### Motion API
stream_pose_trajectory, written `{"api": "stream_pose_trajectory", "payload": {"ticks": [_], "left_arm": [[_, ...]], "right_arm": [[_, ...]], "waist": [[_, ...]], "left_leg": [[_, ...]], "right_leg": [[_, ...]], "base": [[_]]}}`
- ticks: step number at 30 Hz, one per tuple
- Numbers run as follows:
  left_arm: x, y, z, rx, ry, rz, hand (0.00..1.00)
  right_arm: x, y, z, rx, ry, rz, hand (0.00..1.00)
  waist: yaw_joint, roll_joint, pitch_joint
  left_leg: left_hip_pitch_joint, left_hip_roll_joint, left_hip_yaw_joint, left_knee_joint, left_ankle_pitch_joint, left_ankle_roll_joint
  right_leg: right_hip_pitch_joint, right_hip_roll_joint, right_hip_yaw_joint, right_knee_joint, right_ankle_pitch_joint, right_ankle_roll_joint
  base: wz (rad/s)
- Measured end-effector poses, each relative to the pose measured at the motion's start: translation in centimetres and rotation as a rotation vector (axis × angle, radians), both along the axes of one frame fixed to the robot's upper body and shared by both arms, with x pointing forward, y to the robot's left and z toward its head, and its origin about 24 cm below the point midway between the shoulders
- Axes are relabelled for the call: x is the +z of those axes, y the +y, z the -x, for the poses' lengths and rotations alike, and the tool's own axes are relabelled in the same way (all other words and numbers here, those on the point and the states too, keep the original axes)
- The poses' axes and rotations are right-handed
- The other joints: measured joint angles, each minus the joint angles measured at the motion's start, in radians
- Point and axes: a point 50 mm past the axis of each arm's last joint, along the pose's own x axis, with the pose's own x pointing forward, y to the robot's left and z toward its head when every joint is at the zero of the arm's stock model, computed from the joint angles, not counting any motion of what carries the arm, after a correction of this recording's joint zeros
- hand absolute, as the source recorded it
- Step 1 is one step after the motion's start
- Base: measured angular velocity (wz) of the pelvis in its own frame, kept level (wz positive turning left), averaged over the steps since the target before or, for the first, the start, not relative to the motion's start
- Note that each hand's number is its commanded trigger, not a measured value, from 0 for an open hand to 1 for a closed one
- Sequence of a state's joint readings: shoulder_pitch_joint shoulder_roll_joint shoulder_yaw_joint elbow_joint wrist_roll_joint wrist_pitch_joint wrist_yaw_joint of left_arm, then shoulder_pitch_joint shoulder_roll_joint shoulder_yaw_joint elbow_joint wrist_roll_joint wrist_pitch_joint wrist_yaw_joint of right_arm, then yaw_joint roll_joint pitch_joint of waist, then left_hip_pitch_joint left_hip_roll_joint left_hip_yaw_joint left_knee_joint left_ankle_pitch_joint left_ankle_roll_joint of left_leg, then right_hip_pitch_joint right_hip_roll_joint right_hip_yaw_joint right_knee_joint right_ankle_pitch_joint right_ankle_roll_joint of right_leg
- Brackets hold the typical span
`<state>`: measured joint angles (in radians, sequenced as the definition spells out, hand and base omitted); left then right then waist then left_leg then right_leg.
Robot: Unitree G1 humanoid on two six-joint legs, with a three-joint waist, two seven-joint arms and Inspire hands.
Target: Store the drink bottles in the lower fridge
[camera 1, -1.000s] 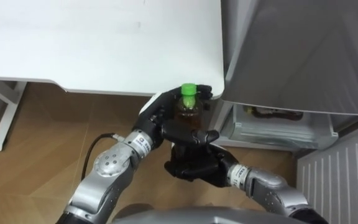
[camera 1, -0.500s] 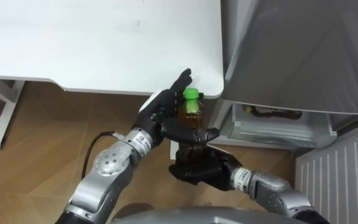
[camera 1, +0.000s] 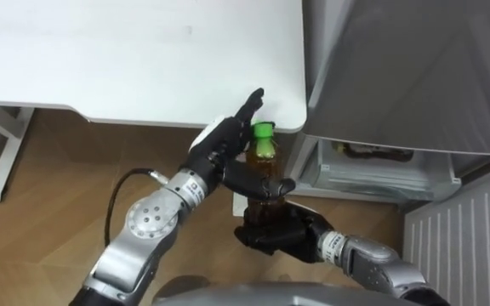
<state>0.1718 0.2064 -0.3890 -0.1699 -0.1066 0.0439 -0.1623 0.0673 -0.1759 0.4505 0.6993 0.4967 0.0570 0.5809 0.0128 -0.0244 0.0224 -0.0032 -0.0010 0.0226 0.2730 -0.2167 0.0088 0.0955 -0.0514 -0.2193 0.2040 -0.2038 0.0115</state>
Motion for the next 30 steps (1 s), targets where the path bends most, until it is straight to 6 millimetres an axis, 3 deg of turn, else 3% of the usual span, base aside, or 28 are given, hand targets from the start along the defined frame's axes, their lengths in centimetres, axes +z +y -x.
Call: {"api": "stream_pose_trajectory", "payload": {"ticks": [4,6,30], "left_arm": [[5.3,-0.4,-0.6,-0.01,-0.293,0.099,0.0],[6.3,-0.5,-0.7,-0.014,-0.345,0.117,0.0],[10.3,2.2,-1.1,0.144,-0.579,0.126,0.0]], "right_arm": [[0.0,-0.1,0.0,-0.002,-0.004,0.006,1.0],[0.0,-0.5,0.0,-0.003,-0.006,0.018,1.0],[-0.3,-1.4,0.8,-0.003,-0.024,0.063,1.0]], "waist": [[0.005,0.016,0.0024],[0.009,0.021,0.0014],[0.024,0.024,-0.0099]], "left_leg": [[0.005,0.0,-0.001,-0.009,0.0,0.0],[0.014,0.0,-0.001,-0.016,0.001,-0.002],[0.031,-0.004,-0.028,-0.011,0.002,-0.002]], "right_leg": [[0.008,0.001,-0.003,-0.001,0.001,0.0],[0.014,0.001,-0.002,-0.001,0.001,0.0],[0.042,0.0,-0.019,-0.015,0.001,0.0]], "base": [[0.0],[0.0],[0.02]]}}
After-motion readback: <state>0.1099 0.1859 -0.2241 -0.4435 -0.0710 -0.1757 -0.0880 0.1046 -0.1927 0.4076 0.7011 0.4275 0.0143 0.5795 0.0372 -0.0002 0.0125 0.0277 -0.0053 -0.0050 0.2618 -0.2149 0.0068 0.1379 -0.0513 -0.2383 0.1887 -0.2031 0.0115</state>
